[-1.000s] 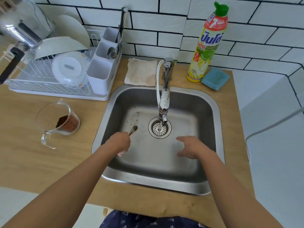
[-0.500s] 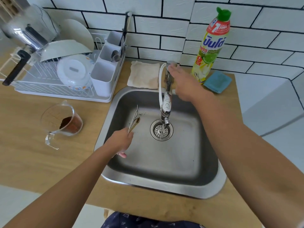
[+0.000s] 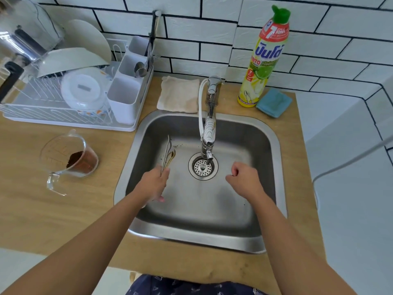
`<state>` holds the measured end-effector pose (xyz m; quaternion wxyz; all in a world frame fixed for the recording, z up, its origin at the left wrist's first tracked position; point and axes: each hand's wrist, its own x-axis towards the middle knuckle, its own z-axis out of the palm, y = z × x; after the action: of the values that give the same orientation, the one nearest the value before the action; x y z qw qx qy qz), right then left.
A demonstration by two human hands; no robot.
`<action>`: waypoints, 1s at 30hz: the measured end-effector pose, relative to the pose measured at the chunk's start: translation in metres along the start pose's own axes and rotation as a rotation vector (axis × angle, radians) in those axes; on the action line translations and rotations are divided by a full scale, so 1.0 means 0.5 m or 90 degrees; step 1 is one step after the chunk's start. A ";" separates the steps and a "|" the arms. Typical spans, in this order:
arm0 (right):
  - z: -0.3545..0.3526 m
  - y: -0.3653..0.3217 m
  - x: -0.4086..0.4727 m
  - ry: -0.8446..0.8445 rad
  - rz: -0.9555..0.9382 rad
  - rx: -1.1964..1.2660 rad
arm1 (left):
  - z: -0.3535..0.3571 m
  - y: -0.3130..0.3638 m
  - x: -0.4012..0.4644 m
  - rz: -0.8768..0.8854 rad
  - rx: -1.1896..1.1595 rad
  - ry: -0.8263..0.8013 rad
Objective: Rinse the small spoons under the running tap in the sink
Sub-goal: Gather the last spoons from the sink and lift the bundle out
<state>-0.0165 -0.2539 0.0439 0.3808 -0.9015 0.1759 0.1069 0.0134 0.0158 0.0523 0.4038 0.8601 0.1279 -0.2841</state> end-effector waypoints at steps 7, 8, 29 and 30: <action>-0.113 -0.091 0.002 0.362 -0.195 0.086 | -0.015 0.040 -0.034 0.331 -0.080 0.298; -0.116 -0.095 -0.002 0.422 -0.226 0.105 | -0.011 0.037 -0.042 0.363 -0.090 0.310; -0.006 0.001 0.002 -0.140 0.037 -0.257 | -0.004 0.052 0.000 0.044 0.497 -0.045; -0.009 -0.007 0.005 -0.030 0.000 -0.188 | 0.002 0.045 -0.001 0.098 0.384 0.028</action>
<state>-0.0127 -0.2557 0.0485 0.2479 -0.9450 0.1490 0.1529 0.0231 0.0006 0.0662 0.1480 0.9542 -0.0192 -0.2592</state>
